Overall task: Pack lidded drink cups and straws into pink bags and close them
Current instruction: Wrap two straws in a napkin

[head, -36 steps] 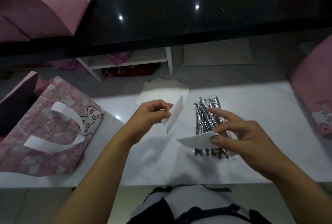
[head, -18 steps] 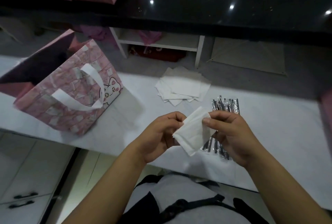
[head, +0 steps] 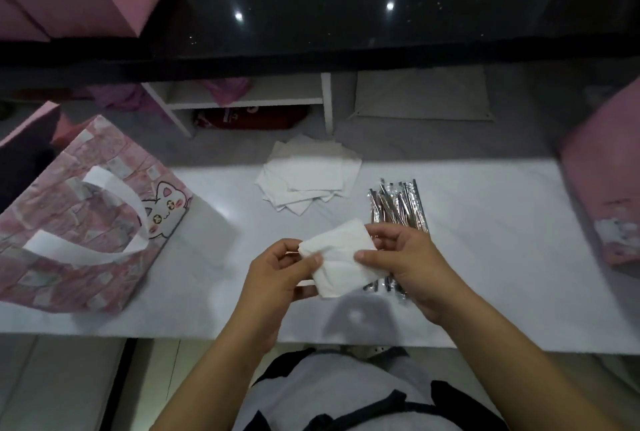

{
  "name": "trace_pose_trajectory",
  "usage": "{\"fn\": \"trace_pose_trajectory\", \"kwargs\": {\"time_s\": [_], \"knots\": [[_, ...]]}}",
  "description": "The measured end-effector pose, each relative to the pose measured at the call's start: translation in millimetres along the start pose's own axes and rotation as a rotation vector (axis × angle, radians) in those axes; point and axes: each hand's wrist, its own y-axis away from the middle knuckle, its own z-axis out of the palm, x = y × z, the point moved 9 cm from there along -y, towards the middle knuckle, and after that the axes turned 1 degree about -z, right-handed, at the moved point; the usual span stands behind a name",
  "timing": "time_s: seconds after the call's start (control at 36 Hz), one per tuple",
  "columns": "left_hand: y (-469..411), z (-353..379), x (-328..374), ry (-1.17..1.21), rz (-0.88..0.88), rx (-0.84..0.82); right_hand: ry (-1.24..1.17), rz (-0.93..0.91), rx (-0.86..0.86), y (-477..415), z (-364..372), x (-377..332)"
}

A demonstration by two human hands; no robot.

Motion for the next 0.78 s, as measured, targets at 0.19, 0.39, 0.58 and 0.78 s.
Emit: {"fn": "trace_pose_trajectory", "kwargs": {"time_s": [0.19, 0.39, 0.58, 0.78], "knots": [[-8, 18, -8, -0.096, -0.019, -0.049, 0.004, -0.046, 0.122, 9, -29, 14], [-17, 19, -9, -0.107, -0.035, -0.008, -0.038, 0.070, 0.052, 11, -28, 27], [-30, -1, -7, 0.021, -0.031, 0.139, 0.279, -0.046, 0.335, 4, -82, 10], [-31, -13, -7, 0.010, -0.028, 0.172, 0.989, 0.006, 0.460, -20, -117, 7]]}}
